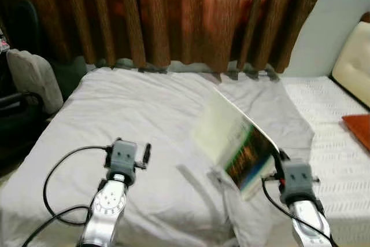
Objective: Clean up the room
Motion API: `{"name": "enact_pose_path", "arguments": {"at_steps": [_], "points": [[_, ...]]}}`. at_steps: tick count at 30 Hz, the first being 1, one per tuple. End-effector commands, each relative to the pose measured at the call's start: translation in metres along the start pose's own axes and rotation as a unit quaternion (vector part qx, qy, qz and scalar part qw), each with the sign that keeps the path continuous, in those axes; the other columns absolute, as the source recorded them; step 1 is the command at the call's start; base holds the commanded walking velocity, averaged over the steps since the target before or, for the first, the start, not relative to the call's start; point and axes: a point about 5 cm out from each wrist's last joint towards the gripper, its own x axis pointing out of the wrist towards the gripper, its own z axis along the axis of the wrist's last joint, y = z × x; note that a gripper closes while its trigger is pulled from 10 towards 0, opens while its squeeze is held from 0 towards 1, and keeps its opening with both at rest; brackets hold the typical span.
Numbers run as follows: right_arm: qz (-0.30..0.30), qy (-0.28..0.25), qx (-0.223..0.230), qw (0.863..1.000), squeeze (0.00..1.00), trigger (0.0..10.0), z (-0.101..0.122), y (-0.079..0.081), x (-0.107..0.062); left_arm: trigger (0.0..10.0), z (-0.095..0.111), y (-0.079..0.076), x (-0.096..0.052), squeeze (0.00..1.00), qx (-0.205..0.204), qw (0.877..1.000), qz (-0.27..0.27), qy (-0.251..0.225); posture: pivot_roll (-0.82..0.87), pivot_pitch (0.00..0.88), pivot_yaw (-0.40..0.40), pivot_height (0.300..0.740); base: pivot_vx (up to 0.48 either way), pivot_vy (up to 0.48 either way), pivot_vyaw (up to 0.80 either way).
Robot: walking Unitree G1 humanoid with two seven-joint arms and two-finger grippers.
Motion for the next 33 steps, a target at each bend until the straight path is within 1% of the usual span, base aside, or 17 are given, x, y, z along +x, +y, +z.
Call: {"name": "enact_pose_path", "arguments": {"at_steps": [1,5,8,12,18,21,22,25,29,30,32,33], "points": [[0.007,-0.029,0.01,0.999,0.0,0.0,0.014,0.004,0.004,10.0,-0.005,0.006,-0.008,0.0,0.007,1.0,-0.001,0.005,0.0,0.0,-0.047,0.74,0.311,-0.36,0.0],[0.012,-0.029,0.01,0.999,0.0,0.0,0.014,0.004,0.003,10.0,-0.005,0.001,-0.01,0.0,0.006,1.0,-0.012,0.0,-0.01,0.0,-0.05,0.74,0.311,-0.36,0.0],[0.015,-0.029,0.007,0.999,0.0,0.0,0.014,0.001,0.002,10.0,0.002,-0.013,-0.009,0.0,0.009,0.999,-0.029,-0.023,-0.02,0.0,-0.053,0.74,0.312,-0.361,0.0],[0.021,-0.029,0.008,0.999,0.0,0.0,0.014,0.001,0.002,10.0,0.005,-0.017,-0.01,0.0,0.017,0.999,-0.033,-0.032,-0.03,0.0,-0.055,0.74,0.308,-0.364,0.0],[0.029,-0.023,0.017,0.999,0.0,0.0,0.011,0.002,0.002,10.0,0.005,-0.019,-0.011,0.0,0.02,0.999,-0.03,-0.03,-0.02,0.0,-0.054,0.74,0.298,-0.373,0.0],[0.039,-0.015,0.03,0.999,0.0,0.0,0.009,0.003,0.003,10.0,0.0,-0.016,-0.012,0.0,0.007,1.0,-0.017,-0.016,-0.02,0.0,-0.056,0.74,0.265,-0.396,0.0],[0.038,-0.002,0.053,0.998,0.0,0.0,0.005,0.004,0.001,10.0,-0.003,-0.011,-0.013,0.0,-0.008,1.0,-0.004,-0.007,-0.02,0.0,-0.061,0.74,0.255,-0.401,0.0],[0.034,0.018,0.07,0.997,0.0,0.0,-0.003,0.003,-0.008,10.0,-0.004,-0.006,-0.018,0.0,-0.018,1.0,0.004,-0.006,-0.01,0.0,-0.07,0.74,0.257,-0.401,0.0],[0.04,0.061,0.069,0.995,0.0,0.0,-0.021,0.004,-0.037,10.0,0.0,-0.009,-0.035,0.0,-0.012,0.999,-0.022,-0.019,0.0,0.0,-0.078,0.74,0.263,-0.399,0.0],[0.042,0.069,0.069,0.994,0.0,0.0,-0.024,0.005,-0.041,10.0,0.002,-0.011,-0.038,0.0,-0.013,0.999,-0.026,-0.022,0.0,0.0,-0.077,0.74,0.266,-0.398,0.0],[0.044,0.073,0.068,0.994,0.0,0.0,-0.025,0.005,-0.043,10.0,0.003,-0.011,-0.039,0.0,-0.013,0.999,-0.027,-0.023,0.0,0.0,-0.077,0.74,0.266,-0.394,0.0],[0.043,0.075,0.073,0.994,0.0,0.0,-0.027,0.005,-0.04,10.0,0.005,-0.015,-0.039,0.0,-0.013,0.999,-0.03,-0.025,0.01,0.0,-0.074,0.74,0.266,-0.398,0.0]]}}
